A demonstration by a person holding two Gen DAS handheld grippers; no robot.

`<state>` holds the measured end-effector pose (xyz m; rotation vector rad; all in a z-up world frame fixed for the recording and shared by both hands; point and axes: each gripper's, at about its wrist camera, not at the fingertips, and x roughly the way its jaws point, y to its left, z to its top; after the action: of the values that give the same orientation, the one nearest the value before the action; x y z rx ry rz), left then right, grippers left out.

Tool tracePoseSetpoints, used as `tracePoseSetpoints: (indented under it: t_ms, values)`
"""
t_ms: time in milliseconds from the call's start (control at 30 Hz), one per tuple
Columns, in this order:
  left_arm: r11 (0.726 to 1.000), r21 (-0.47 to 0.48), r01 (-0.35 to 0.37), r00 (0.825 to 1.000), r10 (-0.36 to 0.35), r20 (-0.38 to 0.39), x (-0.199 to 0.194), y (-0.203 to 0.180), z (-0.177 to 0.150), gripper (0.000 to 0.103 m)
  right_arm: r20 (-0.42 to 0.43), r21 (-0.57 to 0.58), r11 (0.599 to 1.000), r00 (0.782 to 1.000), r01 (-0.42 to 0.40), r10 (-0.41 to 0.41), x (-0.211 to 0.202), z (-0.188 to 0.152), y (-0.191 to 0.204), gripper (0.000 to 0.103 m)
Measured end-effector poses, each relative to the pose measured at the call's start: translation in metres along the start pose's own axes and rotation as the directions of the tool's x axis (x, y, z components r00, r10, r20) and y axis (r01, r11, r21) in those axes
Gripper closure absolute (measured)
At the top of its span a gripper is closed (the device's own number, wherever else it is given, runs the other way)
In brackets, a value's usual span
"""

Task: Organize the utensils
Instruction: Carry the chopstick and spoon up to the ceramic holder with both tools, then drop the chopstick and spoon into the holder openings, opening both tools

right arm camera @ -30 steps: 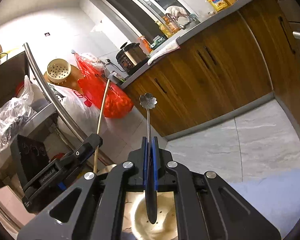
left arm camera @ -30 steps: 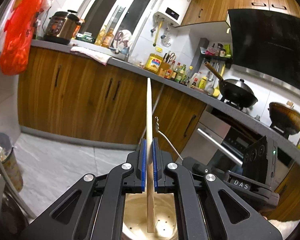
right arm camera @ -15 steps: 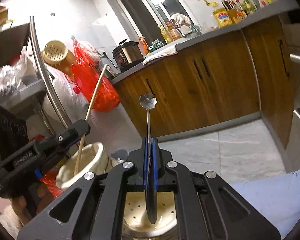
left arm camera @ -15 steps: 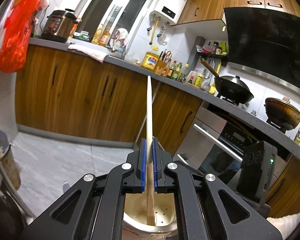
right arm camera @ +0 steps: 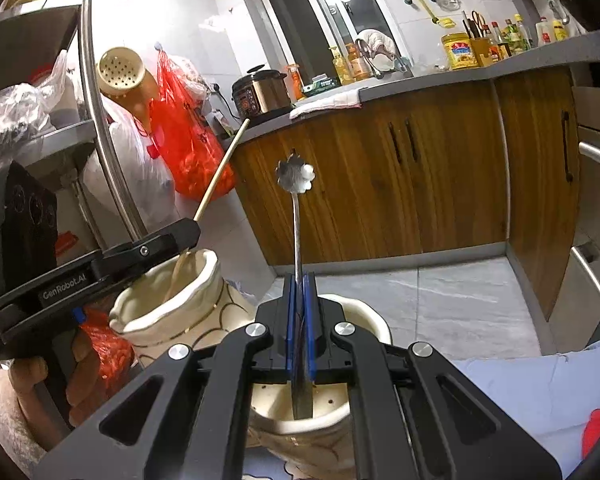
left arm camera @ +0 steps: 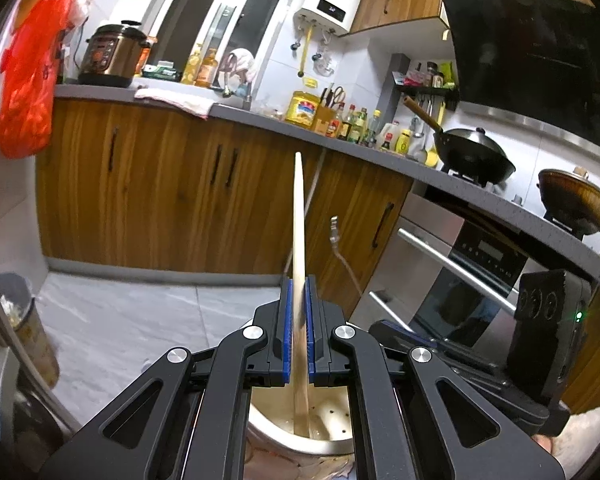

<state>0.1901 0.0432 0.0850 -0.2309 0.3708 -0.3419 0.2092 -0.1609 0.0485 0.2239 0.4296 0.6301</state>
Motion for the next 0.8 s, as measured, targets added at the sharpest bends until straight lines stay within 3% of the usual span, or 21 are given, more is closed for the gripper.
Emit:
tracePoseSetpoints:
  t_ms: [333, 500, 800]
  values:
    - [0.997, 0.075, -0.008, 0.997, 0.014, -0.071, -0.008, -0.010, -0.003, 0.097, -0.126, 0.027, 0.999, 0.992, 0.021, -0.018, -0.007, 0.007, -0.002, 0.098]
    - [0.996, 0.082, -0.023, 0.994, 0.031, -0.107, -0.012, -0.011, -0.002, 0.097, -0.175, -0.016, 0.999, 0.984, 0.042, -0.044, -0.008, 0.005, 0.006, 0.098]
    - [0.995, 0.097, -0.031, 0.991, 0.043, -0.127, -0.021, -0.016, -0.009, 0.087, -0.209, -0.053, 0.997, 0.976, 0.054, -0.064, -0.012, 0.002, 0.017, 0.098]
